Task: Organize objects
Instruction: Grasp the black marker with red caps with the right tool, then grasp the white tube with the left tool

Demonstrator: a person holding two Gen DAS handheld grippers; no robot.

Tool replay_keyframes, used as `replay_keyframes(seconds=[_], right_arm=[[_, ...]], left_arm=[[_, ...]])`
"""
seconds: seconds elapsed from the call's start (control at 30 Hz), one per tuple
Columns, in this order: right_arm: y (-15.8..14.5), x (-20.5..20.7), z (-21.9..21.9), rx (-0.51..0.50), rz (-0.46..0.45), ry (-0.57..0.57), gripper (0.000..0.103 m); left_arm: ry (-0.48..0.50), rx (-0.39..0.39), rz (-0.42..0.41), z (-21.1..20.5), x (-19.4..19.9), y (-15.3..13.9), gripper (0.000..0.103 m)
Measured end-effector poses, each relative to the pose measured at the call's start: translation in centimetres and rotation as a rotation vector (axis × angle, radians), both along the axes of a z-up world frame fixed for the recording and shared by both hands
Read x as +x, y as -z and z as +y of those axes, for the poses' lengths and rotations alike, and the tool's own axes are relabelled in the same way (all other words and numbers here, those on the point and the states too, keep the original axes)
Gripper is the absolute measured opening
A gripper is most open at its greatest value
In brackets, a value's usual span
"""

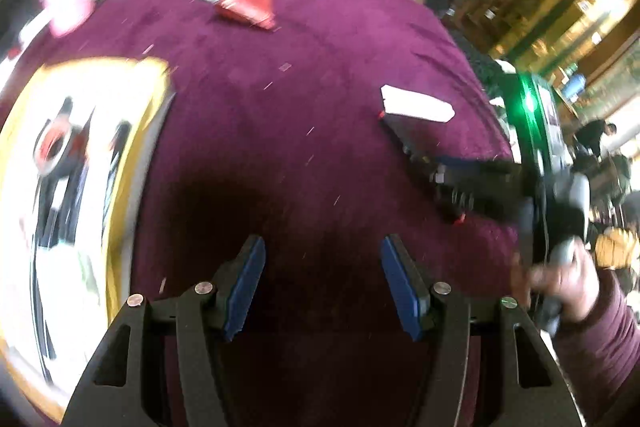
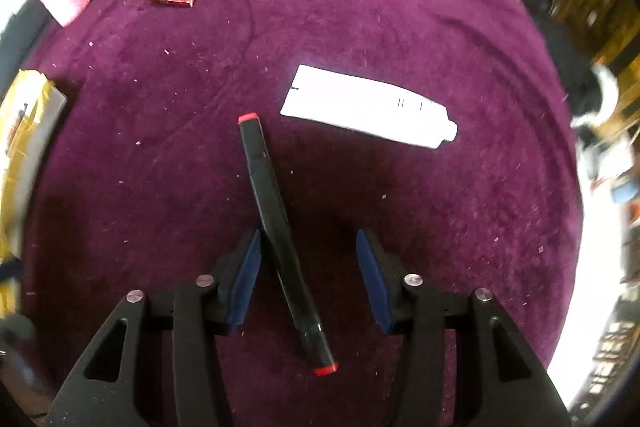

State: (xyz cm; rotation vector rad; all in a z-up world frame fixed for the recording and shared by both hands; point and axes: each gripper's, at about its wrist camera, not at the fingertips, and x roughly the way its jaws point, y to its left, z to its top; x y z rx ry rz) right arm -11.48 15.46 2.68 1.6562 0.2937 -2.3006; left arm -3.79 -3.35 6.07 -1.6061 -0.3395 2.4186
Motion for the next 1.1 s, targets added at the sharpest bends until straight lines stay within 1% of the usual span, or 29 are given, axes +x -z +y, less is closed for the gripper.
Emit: replay_keyframes(seconds=[0.03, 0.07, 0.13, 0.2, 0.27, 0.33, 0.37, 0.43, 0.47, 0.57, 0.63, 0.73, 0.77, 0.8, 0.9, 0.93, 0.97, 1.03, 1.1], right_arm=[[-0.2, 0.2, 0.4, -0.003, -0.003, 0.001, 0.016], [-0.4, 0.7, 1.0, -0.014, -0.004, 0.008, 0.012], [-0.9, 1.2, 2.2, -0.022, 0.006, 0.034, 0.012], [-1.4, 2.2, 4.7, -0.036, 0.004, 0.084, 0.012], [-1.8, 3.1, 7.1, -0.046, -0.006, 0.136, 0.012], [-2.0, 4.2, 9.5, -0.058, -0.02, 0.182, 0.012], [-1.9, 4.8, 10.9, -0.079, -0.038, 0.215, 0.012], [-1.5, 5.7, 12.2, -0.112, -0.066, 0.257, 0.012], [-1.2, 6.2, 13.2, -0.139, -0.084, 0.284, 0.013], [-0.5, 7.1, 14.8, -0.194, -0.115, 0.34, 0.013], [-0.3, 7.4, 15.7, -0.247, -0.118, 0.371, 0.013], [-0.3, 7.5, 16.4, -0.294, -0.123, 0.398, 0.013], [-0.2, 7.5, 16.5, -0.303, -0.123, 0.403, 0.013], [-0.2, 7.5, 16.4, -0.31, -0.122, 0.406, 0.013], [-0.1, 7.6, 16.5, -0.327, -0.12, 0.419, 0.013], [-0.1, 7.7, 16.8, -0.328, -0.119, 0.42, 0.013], [-0.1, 7.6, 16.7, -0.324, -0.12, 0.42, 0.013], [-0.1, 7.4, 16.6, -0.317, -0.123, 0.422, 0.013], [-0.1, 6.9, 16.3, -0.302, -0.122, 0.425, 0.013]], left_arm=[[0.023, 0.0, 0.01, 0.6, -1.2, -0.1, 0.054], [0.042, 0.004, 0.018, 1.1, -2.2, -0.1, 0.054], [0.088, 0.014, 0.018, 2.2, -3.7, 0.2, 0.054], [0.171, 0.032, 0.028, 4.3, -5.6, 0.7, 0.054], [0.266, 0.002, 0.052, 6.8, -7.7, 1.1, 0.054], [0.363, -0.019, 0.101, 9.1, -9.2, 1.0, 0.054], [0.41, -0.039, 0.123, 10.4, -10.2, 1.1, 0.054], [0.495, -0.092, 0.149, 12.9, -11.9, 1.5, 0.054], [0.541, -0.13, 0.162, 14.2, -12.8, 1.8, 0.054], [0.63, -0.236, 0.165, 17.1, -14.8, 3.0, 0.054], [0.657, -0.297, 0.161, 18.5, -16.2, 4.1, 0.054], [0.693, -0.35, 0.159, 19.8, -17.2, 5.3, 0.054], [0.703, -0.363, 0.157, 20.2, -17.2, 5.6, 0.055], [0.699, -0.358, 0.167, 20.3, -17.1, 5.4, 0.055], [0.678, -0.367, 0.152, 20.4, -16.8, 5.4, 0.055], [0.679, -0.367, 0.145, 20.5, -16.6, 5.3, 0.05], [0.687, -0.356, 0.135, 20.4, -16.2, 5.2, 0.04], [0.698, -0.337, 0.125, 20.3, -15.5, 5.1, 0.032], [0.707, -0.329, 0.125, 20.0, -14.6, 4.9, 0.031]])
